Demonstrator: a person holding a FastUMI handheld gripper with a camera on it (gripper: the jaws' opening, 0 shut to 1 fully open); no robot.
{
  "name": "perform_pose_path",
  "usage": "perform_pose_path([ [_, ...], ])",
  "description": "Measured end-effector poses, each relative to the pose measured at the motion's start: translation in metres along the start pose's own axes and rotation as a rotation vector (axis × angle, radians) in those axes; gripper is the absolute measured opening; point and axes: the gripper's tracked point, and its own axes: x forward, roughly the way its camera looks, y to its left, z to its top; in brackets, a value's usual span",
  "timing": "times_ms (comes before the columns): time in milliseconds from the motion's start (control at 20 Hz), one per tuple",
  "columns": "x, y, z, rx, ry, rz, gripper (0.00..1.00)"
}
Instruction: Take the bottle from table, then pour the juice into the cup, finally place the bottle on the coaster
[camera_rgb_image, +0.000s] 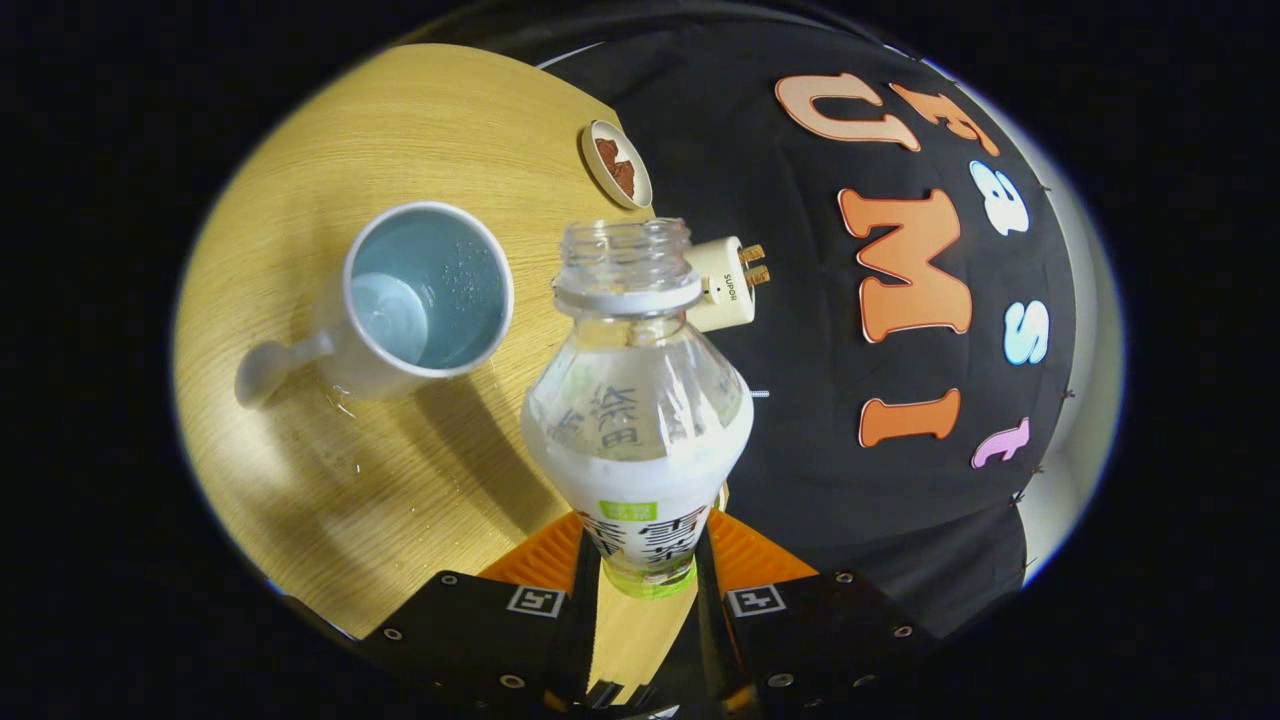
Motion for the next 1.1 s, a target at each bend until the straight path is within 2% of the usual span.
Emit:
perform_pose_path([
  [700,0.001,-0.013,0.0,-0.184,0.005,-0.033,0.45],
  [1100,0.004,-0.015,0.004,-0.244,0.008,-0.026,0.44],
])
